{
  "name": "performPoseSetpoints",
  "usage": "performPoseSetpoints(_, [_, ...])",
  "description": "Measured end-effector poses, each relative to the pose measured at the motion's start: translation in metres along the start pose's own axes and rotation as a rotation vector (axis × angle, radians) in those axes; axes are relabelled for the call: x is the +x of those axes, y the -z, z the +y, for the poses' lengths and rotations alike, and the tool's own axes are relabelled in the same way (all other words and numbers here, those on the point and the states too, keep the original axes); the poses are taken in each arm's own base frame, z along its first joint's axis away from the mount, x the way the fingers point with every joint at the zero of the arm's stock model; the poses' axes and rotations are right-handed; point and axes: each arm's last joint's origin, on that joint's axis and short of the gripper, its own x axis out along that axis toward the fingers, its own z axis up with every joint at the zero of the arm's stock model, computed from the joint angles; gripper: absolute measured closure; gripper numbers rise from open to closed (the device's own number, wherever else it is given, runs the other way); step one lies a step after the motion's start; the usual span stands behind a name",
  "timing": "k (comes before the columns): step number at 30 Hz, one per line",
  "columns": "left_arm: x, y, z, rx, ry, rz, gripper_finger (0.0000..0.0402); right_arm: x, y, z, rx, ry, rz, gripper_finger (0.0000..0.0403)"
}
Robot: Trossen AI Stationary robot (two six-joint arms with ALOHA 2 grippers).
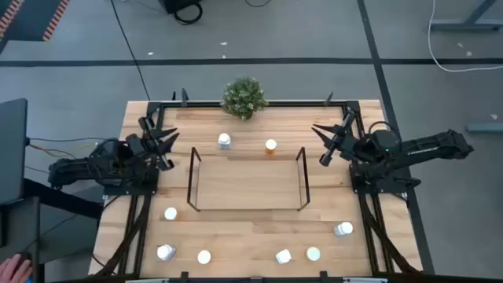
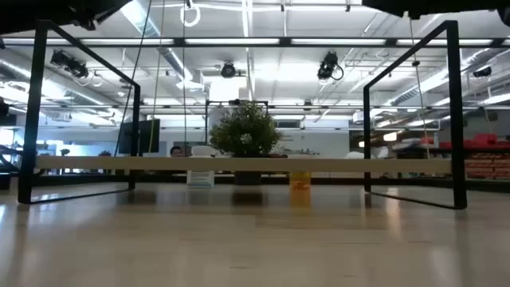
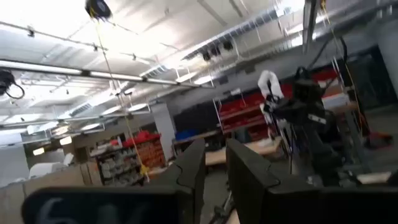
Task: Pick and place medicine bottles onto shelf by color
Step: Put the top white pill bottle on the shelf
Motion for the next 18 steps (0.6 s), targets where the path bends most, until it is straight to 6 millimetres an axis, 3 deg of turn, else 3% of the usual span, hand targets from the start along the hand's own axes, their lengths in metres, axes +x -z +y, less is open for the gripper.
performPoseSetpoints(8, [0.011,0.008,-0.003,0.019,-0.017,0.061,0.0328,0.015,0.010,0.003,0.025,0.022,0.080,0.0354])
performPoseSetpoints(18, [0.025,0.011,0.002,-0.076,-0.068,0.126,0.0346,0.029,0.001,-0.006,0.185,-0.079,0.159,0.0354])
